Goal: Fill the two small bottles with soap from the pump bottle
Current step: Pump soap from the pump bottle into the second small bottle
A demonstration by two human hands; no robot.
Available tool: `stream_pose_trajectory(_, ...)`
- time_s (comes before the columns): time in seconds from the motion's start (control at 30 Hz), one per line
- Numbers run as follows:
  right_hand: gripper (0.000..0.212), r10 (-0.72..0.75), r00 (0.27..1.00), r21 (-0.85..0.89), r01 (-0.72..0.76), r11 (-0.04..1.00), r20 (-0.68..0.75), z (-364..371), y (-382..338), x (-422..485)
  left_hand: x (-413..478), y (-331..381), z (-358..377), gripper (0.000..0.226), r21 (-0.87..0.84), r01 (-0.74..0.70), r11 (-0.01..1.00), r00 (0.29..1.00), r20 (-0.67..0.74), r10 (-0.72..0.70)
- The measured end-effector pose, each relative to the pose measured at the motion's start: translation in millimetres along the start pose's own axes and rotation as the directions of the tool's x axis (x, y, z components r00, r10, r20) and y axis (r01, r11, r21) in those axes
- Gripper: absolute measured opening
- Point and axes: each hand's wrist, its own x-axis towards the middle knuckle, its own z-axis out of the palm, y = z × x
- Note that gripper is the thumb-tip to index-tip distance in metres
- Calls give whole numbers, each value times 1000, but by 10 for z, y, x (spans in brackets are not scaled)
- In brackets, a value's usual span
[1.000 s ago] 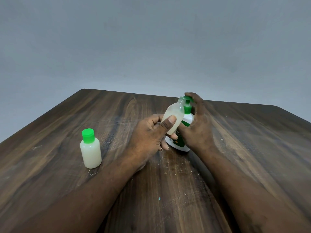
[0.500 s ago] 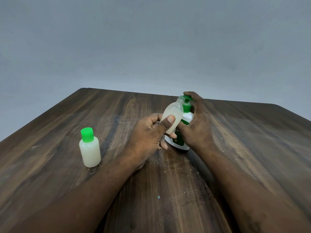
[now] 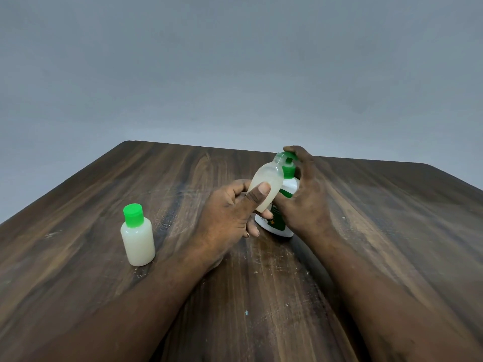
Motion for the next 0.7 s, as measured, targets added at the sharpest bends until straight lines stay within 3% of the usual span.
stream_pose_trajectory(0.27,88,-22,1000,-31,22,999,3,1,2,-13,15,17,15,43,-18,-3,1000,1000,-2,3)
stream_pose_trajectory(0.53,78,-17,1000,-14,17,1000,4,1,-5,-3,2,2,-1,42,-5,-3,1000,1000,10,3)
stream_pose_trajectory(0.7,84,-11,1000,-25,11,1000,6,9,22,-14,18,5,21,41,-11,-1,1000,1000,0,1)
